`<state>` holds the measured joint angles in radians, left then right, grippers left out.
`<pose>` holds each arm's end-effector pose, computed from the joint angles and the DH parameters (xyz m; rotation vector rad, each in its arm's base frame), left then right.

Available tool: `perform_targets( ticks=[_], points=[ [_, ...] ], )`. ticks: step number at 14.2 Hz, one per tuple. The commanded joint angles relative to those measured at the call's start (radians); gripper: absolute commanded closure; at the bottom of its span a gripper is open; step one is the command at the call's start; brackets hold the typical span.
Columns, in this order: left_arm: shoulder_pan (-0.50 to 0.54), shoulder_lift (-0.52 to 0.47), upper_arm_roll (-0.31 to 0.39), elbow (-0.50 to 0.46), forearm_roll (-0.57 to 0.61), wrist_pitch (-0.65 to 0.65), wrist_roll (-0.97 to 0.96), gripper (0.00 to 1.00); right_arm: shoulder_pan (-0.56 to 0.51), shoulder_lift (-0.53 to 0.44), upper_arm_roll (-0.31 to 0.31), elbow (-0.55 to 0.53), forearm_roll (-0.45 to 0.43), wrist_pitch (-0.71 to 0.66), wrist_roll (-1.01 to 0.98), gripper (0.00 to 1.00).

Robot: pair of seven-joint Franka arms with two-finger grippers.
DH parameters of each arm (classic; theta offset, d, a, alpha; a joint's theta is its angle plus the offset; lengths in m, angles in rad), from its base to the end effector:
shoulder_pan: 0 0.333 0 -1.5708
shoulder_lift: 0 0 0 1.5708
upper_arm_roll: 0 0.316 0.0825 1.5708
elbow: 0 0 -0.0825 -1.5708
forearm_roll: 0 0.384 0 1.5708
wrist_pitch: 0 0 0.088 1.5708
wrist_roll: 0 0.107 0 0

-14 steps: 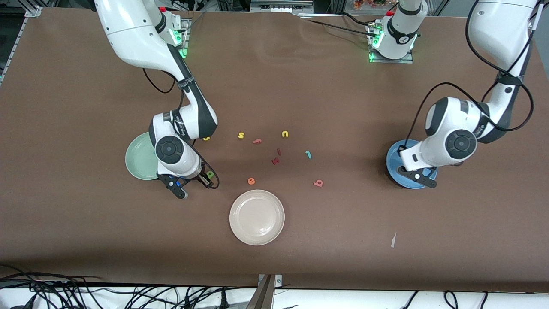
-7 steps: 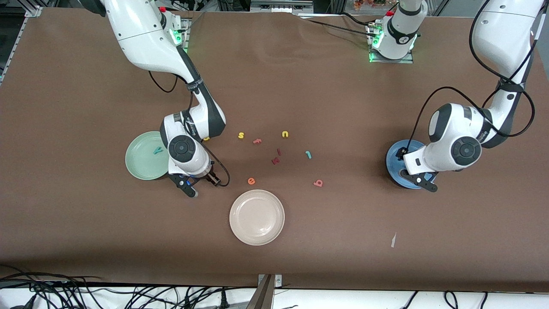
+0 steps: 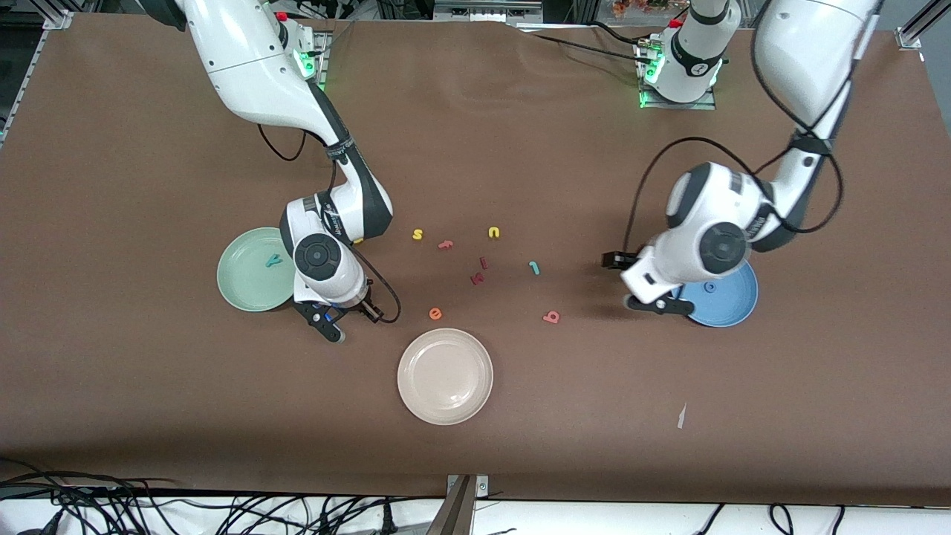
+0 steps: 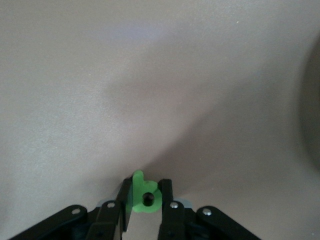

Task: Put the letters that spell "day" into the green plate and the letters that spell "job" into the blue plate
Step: 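Place the b on the green plate while the left gripper reaches the l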

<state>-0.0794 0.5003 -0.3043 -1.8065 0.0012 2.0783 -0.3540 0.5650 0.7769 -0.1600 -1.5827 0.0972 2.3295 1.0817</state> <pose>0.5858 -0.2235 0.2629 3.0564 -0.0155 -0.3763 0.6326 0.2889 0.1819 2.9095 -1.0624 0.0231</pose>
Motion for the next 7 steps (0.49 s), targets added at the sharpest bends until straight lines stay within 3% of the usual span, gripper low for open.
perform_targets(
  ticks=[1,4,7],
  points=[
    [-0.075,0.0,0.008,-0.017,-0.023,0.069,-0.202,0.0,0.004,-0.053,-0.016,0.001,0.007,-0.092,-0.045,1.0],
    [-0.149,0.0,0.011,-0.077,-0.021,0.205,-0.368,0.0,-0.001,-0.148,-0.075,-0.005,0.015,-0.293,-0.204,1.0],
    [-0.198,0.001,0.011,-0.129,-0.02,0.308,-0.476,0.02,-0.022,-0.249,-0.125,-0.118,0.028,-0.311,-0.334,0.99]
  ],
)
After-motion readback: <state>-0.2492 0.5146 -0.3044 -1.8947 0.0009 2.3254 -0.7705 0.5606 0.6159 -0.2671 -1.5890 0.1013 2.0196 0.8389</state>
